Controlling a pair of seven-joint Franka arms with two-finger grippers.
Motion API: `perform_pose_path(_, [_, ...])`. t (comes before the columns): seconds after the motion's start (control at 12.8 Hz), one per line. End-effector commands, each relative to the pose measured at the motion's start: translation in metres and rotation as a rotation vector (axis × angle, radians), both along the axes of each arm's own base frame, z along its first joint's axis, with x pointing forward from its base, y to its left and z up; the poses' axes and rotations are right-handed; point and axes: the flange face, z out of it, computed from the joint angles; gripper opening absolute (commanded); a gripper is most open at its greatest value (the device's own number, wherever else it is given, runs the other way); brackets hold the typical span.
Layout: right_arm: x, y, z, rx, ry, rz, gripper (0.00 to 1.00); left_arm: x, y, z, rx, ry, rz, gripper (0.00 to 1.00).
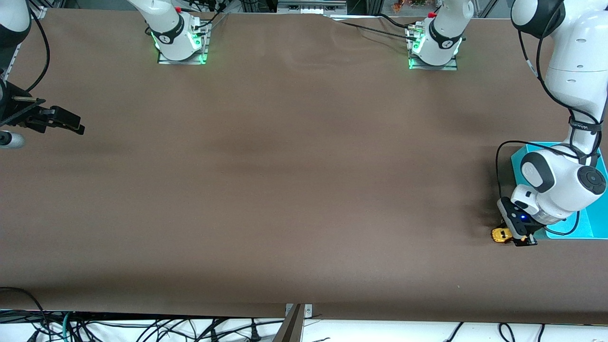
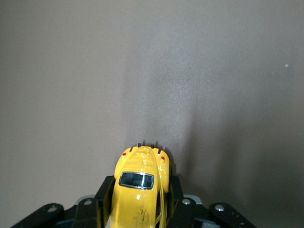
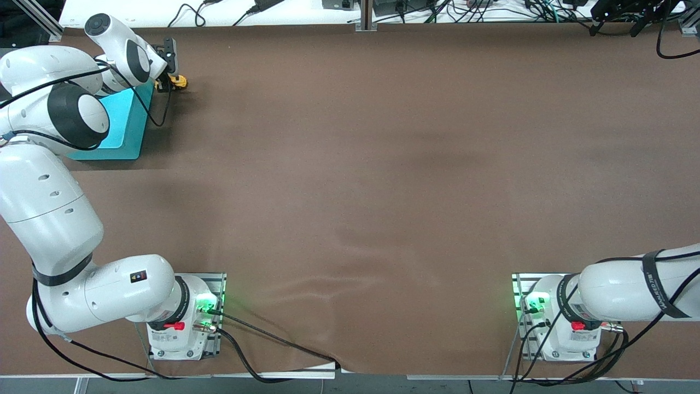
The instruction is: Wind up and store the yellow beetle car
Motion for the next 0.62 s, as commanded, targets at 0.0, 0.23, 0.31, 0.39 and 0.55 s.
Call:
perform_pose_path(0.0, [-0.006,-0.002,0.003,0.010,0.007,0.011,1.00,0.004,-0.022,0.049,-0.056,0.052,0.056,0.00])
perform_pose_path(0.23, [-0.005,-0.004,0.000,0.012,0.012,0.006,1.00,-0.003,-0.041,0.100,-0.110,0.152,0.101,0.00])
perform_pose_path(0.31, [-0.005,-0.005,0.000,0.012,0.013,0.005,1.00,-0.010,-0.036,0.115,-0.121,0.194,0.100,0.00])
perform_pose_path(0.39, [-0.006,-0.004,0.001,0.013,0.018,0.006,1.00,-0.019,-0.025,0.129,-0.122,0.232,0.103,0.00])
perform_pose_path(0.55, [-0.006,-0.004,0.000,0.012,0.018,0.006,1.00,-0.038,0.016,0.142,-0.126,0.288,0.083,0.00])
